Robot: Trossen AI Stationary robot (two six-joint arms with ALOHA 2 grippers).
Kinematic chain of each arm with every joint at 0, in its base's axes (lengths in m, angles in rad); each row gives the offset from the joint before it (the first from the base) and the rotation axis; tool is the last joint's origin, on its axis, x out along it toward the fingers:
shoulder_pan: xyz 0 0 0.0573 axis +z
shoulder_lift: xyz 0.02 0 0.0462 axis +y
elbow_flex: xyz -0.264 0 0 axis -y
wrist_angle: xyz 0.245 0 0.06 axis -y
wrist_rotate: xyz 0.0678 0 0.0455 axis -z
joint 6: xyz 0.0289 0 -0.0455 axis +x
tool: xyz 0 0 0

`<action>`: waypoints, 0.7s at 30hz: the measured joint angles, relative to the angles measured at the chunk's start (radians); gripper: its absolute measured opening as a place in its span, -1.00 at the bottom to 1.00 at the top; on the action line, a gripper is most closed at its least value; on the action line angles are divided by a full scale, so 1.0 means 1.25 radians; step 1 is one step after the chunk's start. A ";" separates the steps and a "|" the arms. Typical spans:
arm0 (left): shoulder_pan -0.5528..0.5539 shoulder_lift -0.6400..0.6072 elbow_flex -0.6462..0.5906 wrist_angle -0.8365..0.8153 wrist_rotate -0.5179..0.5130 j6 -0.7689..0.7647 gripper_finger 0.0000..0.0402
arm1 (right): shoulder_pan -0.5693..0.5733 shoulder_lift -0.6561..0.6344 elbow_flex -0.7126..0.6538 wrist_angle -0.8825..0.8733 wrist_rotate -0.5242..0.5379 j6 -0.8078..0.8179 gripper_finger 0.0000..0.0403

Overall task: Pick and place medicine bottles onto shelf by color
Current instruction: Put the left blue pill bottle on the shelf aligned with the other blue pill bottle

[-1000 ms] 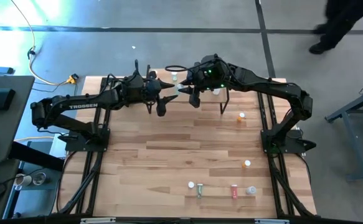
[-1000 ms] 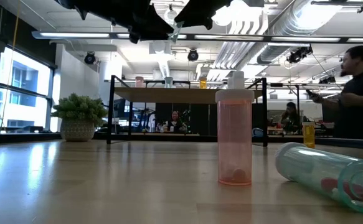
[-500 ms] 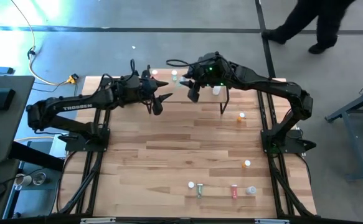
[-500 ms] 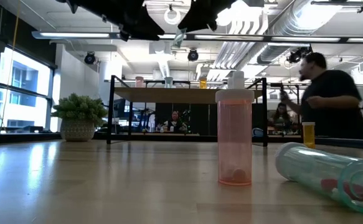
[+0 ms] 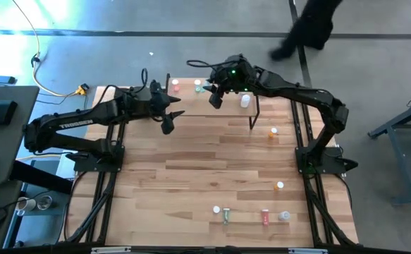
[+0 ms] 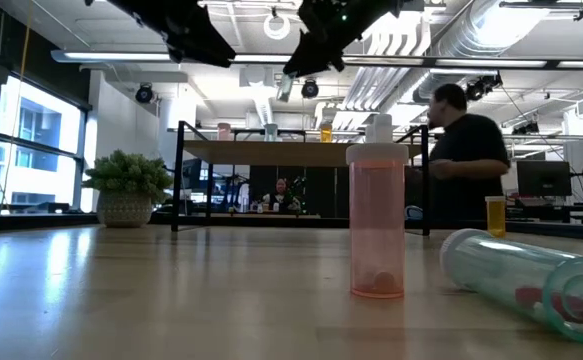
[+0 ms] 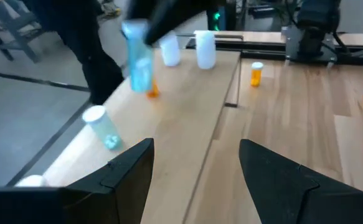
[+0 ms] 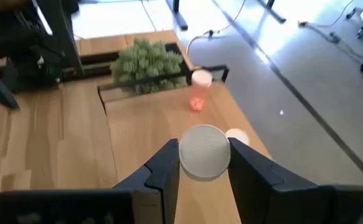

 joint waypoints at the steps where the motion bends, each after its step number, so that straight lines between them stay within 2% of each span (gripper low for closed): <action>1: 0.000 -0.009 0.000 -0.004 -0.008 0.000 0.13 | 0.000 0.008 0.000 0.000 0.000 -0.001 -0.49; 8: 0.000 -0.047 0.000 -0.052 -0.069 -0.014 0.13 | 0.000 0.059 0.000 0.007 -0.006 -0.002 -0.49; 21: 0.000 -0.043 0.000 -0.069 -0.072 -0.039 0.13 | 0.002 0.102 0.001 0.067 -0.042 0.001 -0.49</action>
